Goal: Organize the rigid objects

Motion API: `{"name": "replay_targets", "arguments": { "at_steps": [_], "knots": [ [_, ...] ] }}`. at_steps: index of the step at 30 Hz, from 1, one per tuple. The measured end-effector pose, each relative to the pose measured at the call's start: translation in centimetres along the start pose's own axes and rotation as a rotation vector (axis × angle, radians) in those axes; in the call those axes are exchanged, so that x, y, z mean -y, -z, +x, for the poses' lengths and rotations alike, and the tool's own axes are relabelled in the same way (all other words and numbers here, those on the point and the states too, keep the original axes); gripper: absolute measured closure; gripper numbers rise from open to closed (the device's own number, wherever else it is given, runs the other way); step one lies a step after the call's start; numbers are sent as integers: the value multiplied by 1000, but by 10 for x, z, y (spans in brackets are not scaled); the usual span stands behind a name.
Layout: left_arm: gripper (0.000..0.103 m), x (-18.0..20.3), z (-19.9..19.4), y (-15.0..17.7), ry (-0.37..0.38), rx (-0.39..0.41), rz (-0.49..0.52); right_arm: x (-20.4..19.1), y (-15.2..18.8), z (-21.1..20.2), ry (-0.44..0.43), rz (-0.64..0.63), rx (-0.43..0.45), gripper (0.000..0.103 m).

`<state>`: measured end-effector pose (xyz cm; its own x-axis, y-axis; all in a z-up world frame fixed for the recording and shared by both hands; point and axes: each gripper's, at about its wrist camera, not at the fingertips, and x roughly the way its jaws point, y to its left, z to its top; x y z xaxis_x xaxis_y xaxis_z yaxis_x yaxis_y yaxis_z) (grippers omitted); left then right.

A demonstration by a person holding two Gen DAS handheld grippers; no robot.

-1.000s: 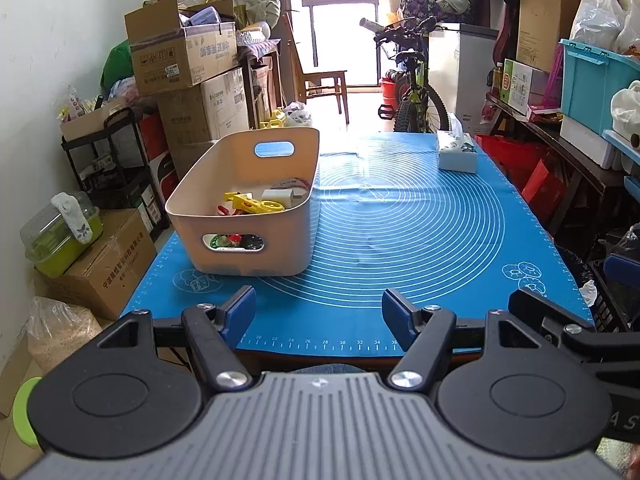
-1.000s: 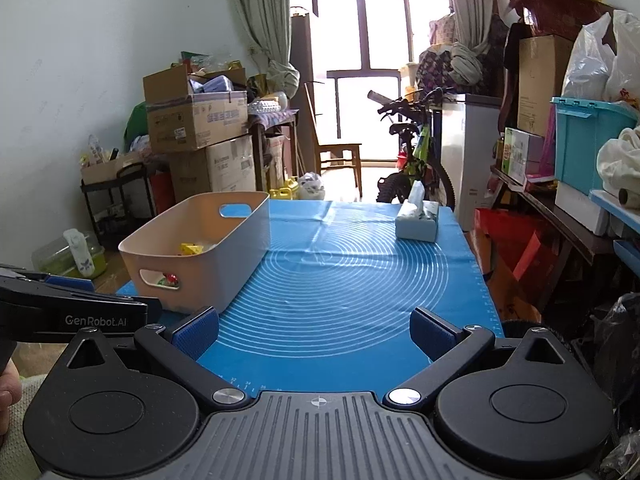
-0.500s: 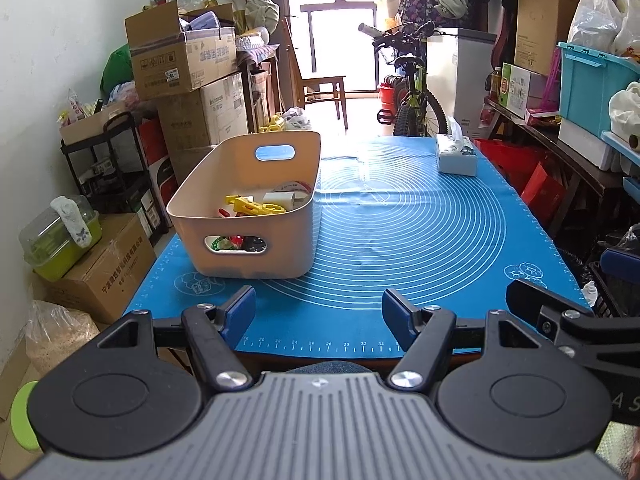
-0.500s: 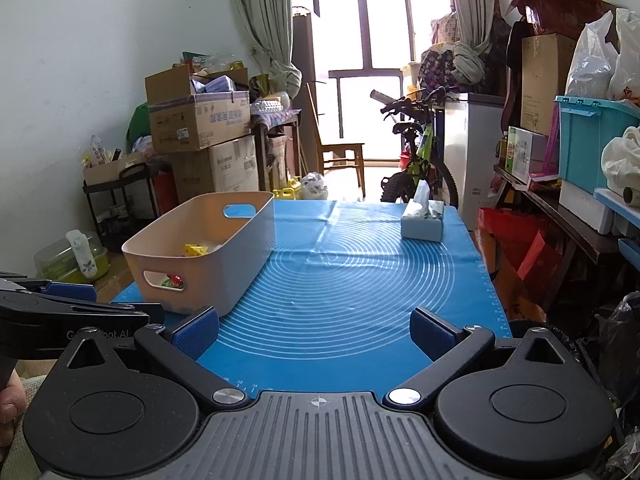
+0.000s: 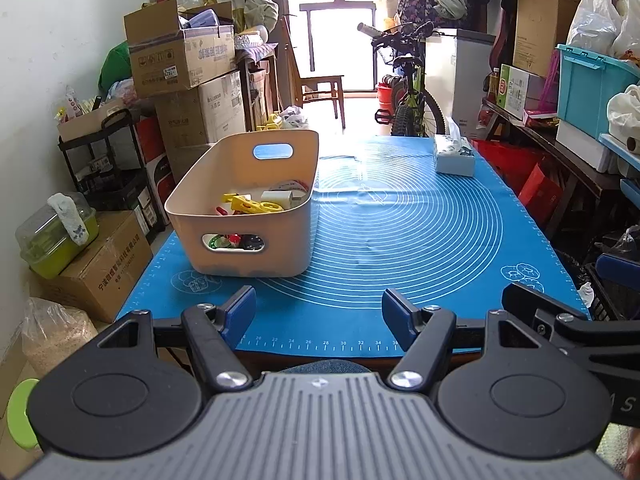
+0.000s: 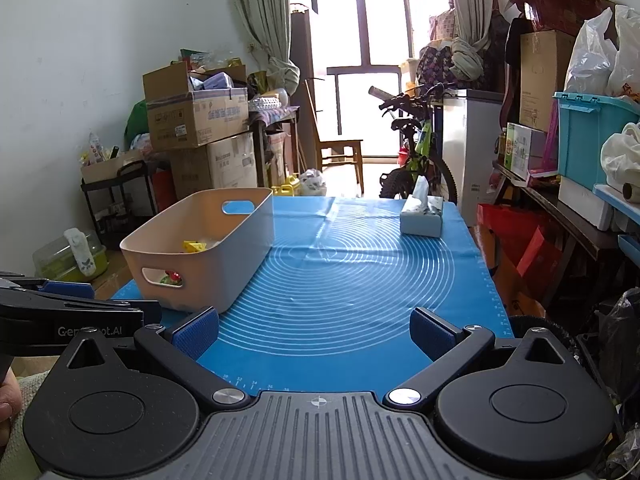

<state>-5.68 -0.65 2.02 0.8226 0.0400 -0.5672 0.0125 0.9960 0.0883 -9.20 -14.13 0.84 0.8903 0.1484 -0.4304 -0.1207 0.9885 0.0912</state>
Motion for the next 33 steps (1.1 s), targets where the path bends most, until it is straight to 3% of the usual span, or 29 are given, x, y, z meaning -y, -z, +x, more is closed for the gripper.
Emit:
{"name": "replay_targets", "arguments": {
  "at_steps": [33],
  "knots": [
    [33, 1, -3, 1, 0, 10, 8, 0, 0, 2, 5, 12, -6, 3]
  ]
}}
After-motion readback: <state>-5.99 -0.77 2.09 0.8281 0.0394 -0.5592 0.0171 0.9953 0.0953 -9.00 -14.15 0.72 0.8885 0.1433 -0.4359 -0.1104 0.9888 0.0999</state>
